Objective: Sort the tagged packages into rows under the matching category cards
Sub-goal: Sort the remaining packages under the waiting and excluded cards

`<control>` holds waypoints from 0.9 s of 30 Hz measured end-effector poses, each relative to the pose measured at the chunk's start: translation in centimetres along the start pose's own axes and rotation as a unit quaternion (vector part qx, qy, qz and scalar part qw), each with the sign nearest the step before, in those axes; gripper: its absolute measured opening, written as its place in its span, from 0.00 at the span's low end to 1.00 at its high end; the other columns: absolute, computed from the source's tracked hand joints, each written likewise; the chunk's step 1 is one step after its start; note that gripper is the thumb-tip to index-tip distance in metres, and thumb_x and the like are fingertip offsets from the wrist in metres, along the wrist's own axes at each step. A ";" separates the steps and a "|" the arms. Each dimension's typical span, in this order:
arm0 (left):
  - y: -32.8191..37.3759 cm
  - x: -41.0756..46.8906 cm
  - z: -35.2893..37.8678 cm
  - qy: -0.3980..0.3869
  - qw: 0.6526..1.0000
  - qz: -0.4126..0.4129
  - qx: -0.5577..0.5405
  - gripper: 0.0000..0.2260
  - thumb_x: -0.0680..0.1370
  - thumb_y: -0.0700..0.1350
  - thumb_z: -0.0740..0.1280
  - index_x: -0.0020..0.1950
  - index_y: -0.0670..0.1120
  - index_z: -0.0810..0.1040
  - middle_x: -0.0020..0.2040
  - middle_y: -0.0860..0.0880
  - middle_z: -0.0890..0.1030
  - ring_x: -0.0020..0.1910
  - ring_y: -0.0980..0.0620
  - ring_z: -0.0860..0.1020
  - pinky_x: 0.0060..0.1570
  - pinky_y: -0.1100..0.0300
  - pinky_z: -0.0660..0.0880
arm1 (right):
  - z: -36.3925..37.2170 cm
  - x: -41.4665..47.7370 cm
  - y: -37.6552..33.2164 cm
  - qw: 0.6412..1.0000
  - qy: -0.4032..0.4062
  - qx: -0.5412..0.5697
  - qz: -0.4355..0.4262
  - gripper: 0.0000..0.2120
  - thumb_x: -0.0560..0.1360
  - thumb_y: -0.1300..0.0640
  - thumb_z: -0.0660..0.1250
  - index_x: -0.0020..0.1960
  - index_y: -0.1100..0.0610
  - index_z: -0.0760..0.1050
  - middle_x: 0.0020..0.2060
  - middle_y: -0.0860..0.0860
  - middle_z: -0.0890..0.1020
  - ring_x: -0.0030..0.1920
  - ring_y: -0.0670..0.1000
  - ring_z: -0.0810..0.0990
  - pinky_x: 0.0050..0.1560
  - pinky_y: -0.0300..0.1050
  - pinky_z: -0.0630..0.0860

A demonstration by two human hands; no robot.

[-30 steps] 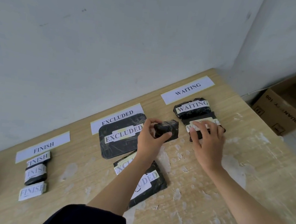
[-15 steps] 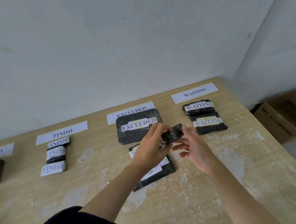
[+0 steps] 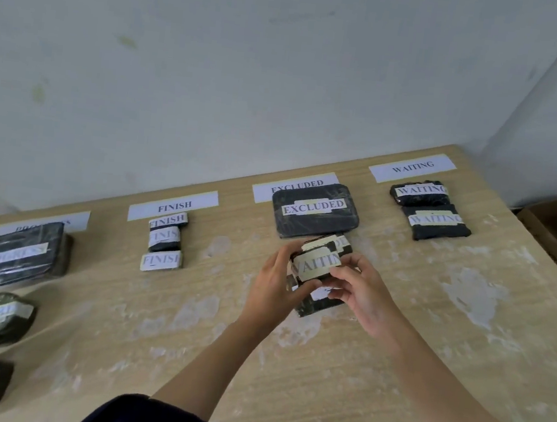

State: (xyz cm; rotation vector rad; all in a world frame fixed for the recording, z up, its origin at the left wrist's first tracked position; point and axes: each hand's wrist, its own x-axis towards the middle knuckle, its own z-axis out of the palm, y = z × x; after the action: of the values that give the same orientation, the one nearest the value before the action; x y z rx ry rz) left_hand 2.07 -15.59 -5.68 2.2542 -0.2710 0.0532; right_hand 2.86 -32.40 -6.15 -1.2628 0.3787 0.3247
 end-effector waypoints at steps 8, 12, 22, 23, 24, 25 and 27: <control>-3.2 -2.3 -2.0 -0.120 0.985 -0.037 0.116 0.30 0.76 0.57 0.65 0.75 0.49 0.60 0.73 0.50 0.66 0.70 0.51 0.66 0.64 0.56 0.67 | 2.2 0.4 1.5 0.976 0.213 0.007 -0.038 0.06 0.74 0.63 0.63 0.51 0.57 0.70 0.45 0.58 0.80 0.38 0.54 0.80 0.33 0.44 0.74; -3.4 -1.9 -0.5 -0.145 0.970 0.005 0.194 0.29 0.79 0.57 0.59 0.76 0.46 0.57 0.76 0.48 0.61 0.74 0.50 0.58 0.70 0.55 0.60 | -1.1 0.9 1.8 0.926 0.367 -0.014 -0.086 0.08 0.75 0.59 0.61 0.53 0.53 0.67 0.48 0.54 0.78 0.43 0.55 0.81 0.34 0.44 0.75; -1.9 0.7 8.3 -0.181 0.928 0.020 0.324 0.36 0.79 0.63 0.51 0.77 0.42 0.43 0.77 0.40 0.39 0.76 0.39 0.39 0.72 0.47 0.41 | -9.8 1.8 3.2 0.816 0.444 -0.327 -0.171 0.25 0.72 0.55 0.69 0.65 0.62 0.66 0.64 0.62 0.70 0.66 0.62 0.66 0.64 0.57 0.63; -2.2 0.6 8.8 -0.175 0.928 0.022 0.330 0.36 0.78 0.64 0.47 0.77 0.41 0.46 0.77 0.38 0.42 0.76 0.37 0.42 0.72 0.45 0.44 | -9.9 1.5 3.6 0.796 0.404 -0.403 -0.201 0.27 0.72 0.52 0.70 0.66 0.59 0.67 0.67 0.61 0.69 0.69 0.61 0.63 0.66 0.57 0.60; -2.6 0.5 9.1 -0.172 0.926 0.024 0.335 0.37 0.78 0.65 0.44 0.77 0.40 0.49 0.77 0.38 0.46 0.76 0.36 0.46 0.71 0.43 0.47 | -10.2 1.4 4.3 0.780 0.357 -0.463 -0.223 0.26 0.72 0.51 0.70 0.67 0.56 0.68 0.69 0.60 0.66 0.71 0.60 0.60 0.67 0.58 0.60; -3.0 0.5 9.3 -0.163 0.925 0.032 0.343 0.36 0.78 0.65 0.42 0.77 0.40 0.52 0.77 0.37 0.49 0.76 0.37 0.49 0.71 0.43 0.49 | -10.6 1.4 5.0 0.765 0.317 -0.505 -0.243 0.25 0.74 0.50 0.69 0.68 0.53 0.69 0.71 0.59 0.65 0.72 0.60 0.58 0.68 0.58 0.60; -3.9 0.4 9.5 -0.153 0.919 0.052 0.359 0.35 0.79 0.64 0.44 0.77 0.40 0.54 0.77 0.37 0.52 0.76 0.38 0.51 0.73 0.44 0.53 | -11.5 1.7 6.1 0.742 0.286 -0.542 -0.270 0.21 0.76 0.50 0.64 0.68 0.51 0.70 0.71 0.58 0.66 0.71 0.61 0.58 0.67 0.60 0.63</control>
State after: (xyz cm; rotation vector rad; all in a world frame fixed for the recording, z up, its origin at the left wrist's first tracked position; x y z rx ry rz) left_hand 2.82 -20.49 -14.67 2.9798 -0.6194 -0.1745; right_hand 0.58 -41.75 -15.13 -2.5736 0.3097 -0.4648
